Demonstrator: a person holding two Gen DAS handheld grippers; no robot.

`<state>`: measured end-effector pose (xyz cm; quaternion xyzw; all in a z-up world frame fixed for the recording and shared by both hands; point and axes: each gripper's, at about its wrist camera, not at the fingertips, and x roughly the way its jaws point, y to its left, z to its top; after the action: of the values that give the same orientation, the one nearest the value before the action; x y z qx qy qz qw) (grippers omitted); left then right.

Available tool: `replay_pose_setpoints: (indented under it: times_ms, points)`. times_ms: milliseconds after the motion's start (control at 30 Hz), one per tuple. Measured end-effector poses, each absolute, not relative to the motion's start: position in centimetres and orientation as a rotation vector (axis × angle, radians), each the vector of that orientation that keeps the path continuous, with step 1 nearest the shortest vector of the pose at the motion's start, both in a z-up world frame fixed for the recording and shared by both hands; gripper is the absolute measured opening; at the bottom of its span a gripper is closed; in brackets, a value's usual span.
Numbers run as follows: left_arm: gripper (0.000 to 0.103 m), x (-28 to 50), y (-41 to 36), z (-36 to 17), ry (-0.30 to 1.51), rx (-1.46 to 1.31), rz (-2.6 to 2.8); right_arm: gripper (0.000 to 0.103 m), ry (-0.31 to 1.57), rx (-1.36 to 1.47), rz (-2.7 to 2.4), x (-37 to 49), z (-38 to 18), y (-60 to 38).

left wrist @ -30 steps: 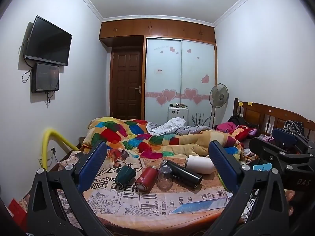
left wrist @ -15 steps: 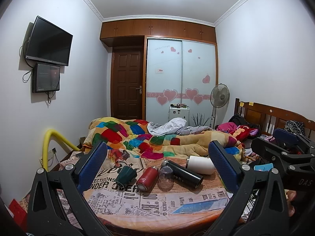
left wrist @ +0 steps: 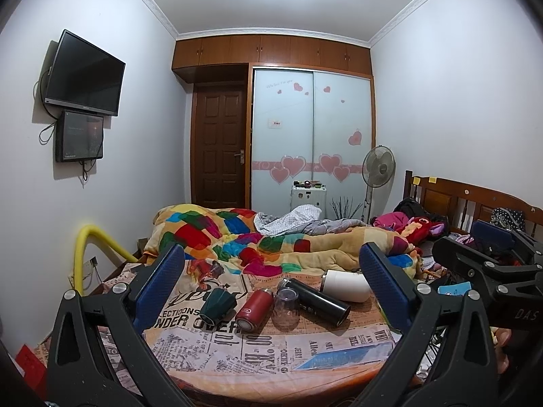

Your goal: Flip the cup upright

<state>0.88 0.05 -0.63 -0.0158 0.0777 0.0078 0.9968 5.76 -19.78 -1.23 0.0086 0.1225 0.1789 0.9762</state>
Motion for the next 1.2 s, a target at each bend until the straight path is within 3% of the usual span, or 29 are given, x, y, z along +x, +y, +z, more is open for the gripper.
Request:
replay_pose_setpoints:
  times_ms: [1200]
  points:
    - [0.103, 0.6, -0.24, -1.29, 0.159, -0.043, 0.024, 0.103, 0.249, 0.012, 0.36, 5.77, -1.45, -19.96]
